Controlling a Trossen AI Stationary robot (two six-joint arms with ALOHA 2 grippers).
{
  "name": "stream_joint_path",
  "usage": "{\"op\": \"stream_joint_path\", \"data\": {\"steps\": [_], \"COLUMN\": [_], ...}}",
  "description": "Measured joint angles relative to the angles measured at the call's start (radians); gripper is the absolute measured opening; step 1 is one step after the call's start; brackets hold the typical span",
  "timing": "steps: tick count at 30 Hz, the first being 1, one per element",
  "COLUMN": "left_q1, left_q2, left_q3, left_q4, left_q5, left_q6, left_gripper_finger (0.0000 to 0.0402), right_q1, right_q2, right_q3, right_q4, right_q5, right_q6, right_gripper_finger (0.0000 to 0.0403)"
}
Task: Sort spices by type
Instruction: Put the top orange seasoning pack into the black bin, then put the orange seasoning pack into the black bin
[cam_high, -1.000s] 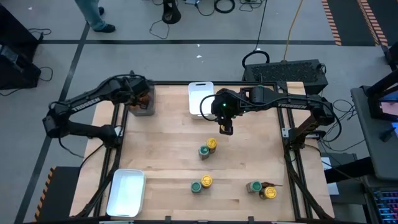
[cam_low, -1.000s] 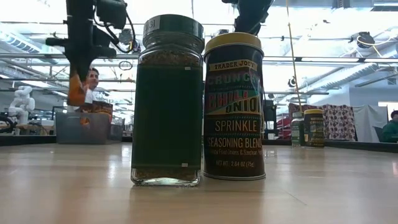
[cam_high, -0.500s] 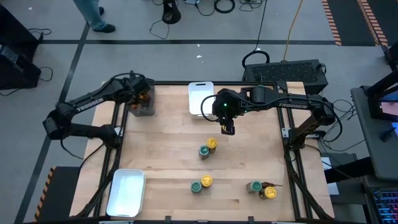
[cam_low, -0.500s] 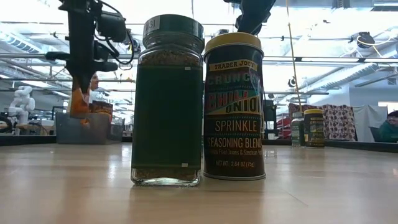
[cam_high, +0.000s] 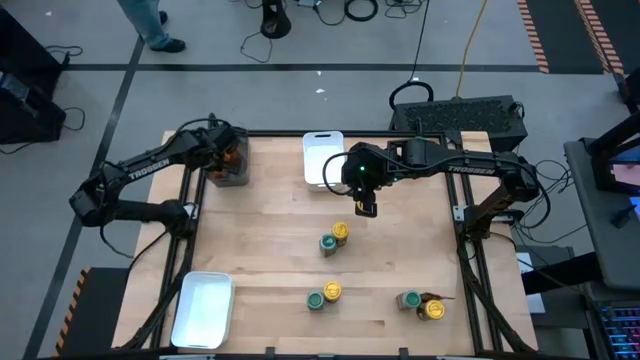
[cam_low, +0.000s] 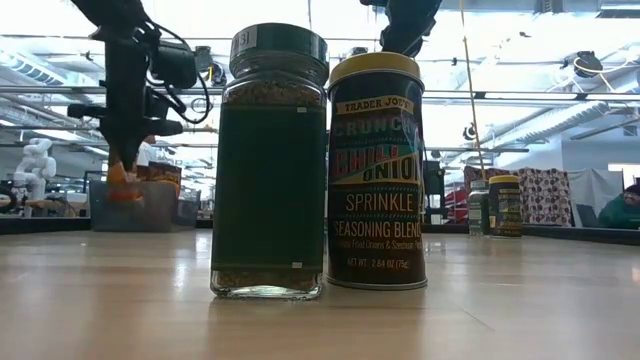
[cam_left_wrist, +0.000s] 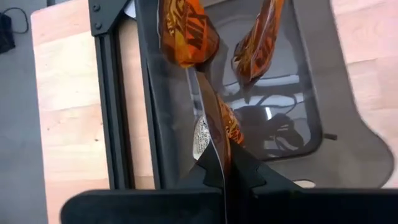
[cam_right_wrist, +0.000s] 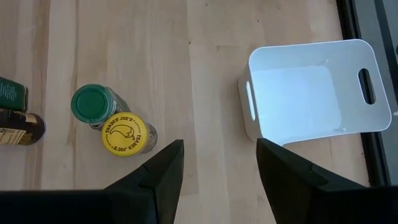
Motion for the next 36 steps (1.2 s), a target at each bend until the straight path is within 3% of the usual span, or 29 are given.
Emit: {"op": "stream_joint_path", "data": {"steps": [10, 25, 36], "left_q1": [0.046, 0.046, 0.045], "left_q2": [0.000, 0.000, -0.002], "left_q3": [-0.071, -0.072, 0.034], "left_q4": [0.102, 0.080, -0.016], "left_q5": [0.084, 0.080, 0.079], "left_q6": [0.038, 0.057, 0.109], "left_gripper_finger": [0.0009, 0.0122, 0.0167], "right_q1": [0.000, 0.000, 0.000], "right_q2": [0.000, 0.000, -0.001], "right_q3": [0.000, 0.000, 0.000], "right_q4": [-0.001, -0.006, -0.012], "right_q5": [-0.001, -0.003, -0.002], "right_q6": [0.013, 0.023, 0.005], "right_gripper_finger": [0.0185, 0.0185, 0.0185]}}
